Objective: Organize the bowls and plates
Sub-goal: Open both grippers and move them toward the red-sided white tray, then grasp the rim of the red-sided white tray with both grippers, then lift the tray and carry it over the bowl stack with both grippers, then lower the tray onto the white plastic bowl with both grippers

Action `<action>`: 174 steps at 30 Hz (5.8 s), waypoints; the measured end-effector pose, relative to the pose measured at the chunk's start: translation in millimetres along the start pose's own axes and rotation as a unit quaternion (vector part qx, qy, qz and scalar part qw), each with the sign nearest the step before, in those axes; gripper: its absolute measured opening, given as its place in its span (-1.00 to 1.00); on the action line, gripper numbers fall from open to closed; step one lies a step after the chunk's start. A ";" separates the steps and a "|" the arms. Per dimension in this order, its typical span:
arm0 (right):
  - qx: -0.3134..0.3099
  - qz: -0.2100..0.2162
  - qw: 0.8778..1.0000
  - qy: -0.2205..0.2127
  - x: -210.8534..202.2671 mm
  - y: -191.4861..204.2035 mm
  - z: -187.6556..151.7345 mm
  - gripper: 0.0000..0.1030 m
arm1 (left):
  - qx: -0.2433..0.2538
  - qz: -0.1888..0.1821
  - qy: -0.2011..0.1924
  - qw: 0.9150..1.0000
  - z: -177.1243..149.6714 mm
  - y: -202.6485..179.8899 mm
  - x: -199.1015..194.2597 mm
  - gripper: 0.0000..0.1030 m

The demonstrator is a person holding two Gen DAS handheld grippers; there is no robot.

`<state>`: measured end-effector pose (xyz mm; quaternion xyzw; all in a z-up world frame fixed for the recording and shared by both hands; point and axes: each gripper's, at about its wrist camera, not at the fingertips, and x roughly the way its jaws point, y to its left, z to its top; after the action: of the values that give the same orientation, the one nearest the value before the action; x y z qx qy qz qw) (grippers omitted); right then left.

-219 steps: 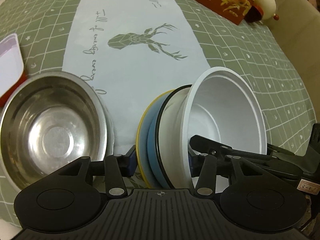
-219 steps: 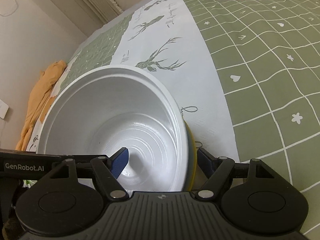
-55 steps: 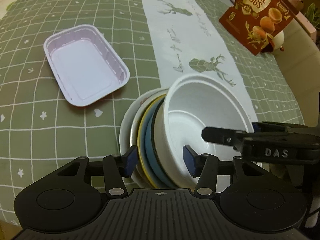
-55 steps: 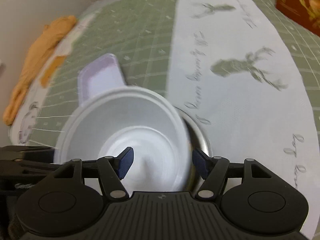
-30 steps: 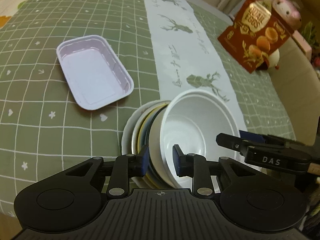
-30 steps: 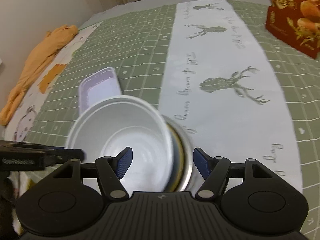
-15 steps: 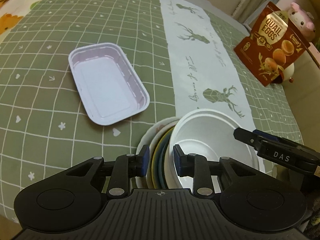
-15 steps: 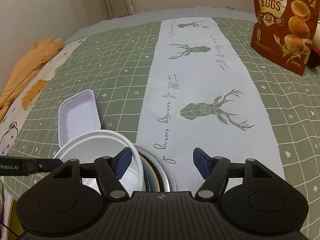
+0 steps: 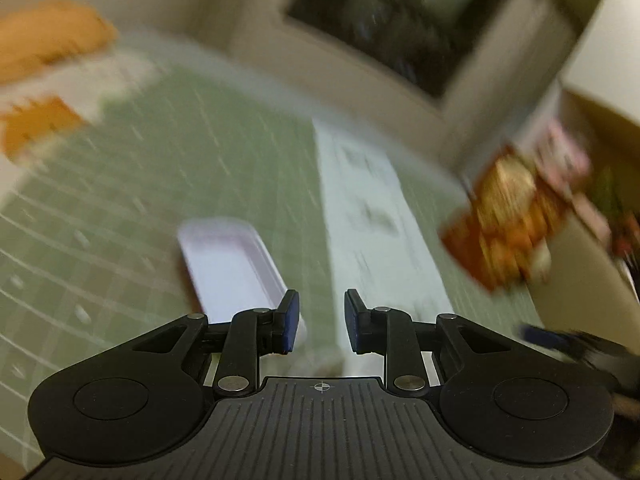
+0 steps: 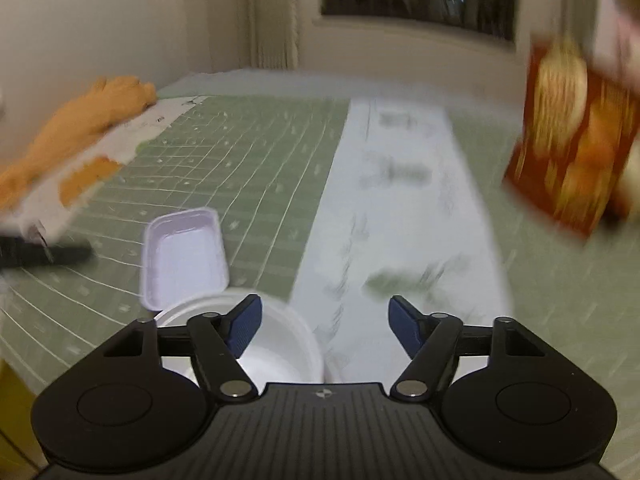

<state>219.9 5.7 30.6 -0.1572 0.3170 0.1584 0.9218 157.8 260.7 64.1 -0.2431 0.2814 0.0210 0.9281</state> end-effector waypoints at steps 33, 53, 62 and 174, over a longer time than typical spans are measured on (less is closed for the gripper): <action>0.007 0.040 0.956 0.290 266.5 146.6 100.8 0.28 | -0.126 0.050 0.115 0.984 -12.1 124.9 171.7 -0.46; 0.029 0.104 0.942 0.317 258.3 185.9 83.6 0.10 | -0.146 0.057 0.098 0.983 -10.8 164.5 148.4 -0.56; 0.026 0.117 0.935 0.333 270.9 182.4 80.9 -0.39 | -0.115 0.057 0.125 0.984 -13.9 157.4 159.9 -0.61; 0.170 0.172 0.956 0.164 22.0 -25.0 -32.7 -0.52 | 0.052 -0.130 0.127 0.982 -46.4 -11.4 37.1 -0.52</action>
<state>228.7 -25.3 -3.1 0.0342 0.5086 0.2300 0.8290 167.3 225.6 15.8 -0.2298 0.3638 -0.1460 0.8908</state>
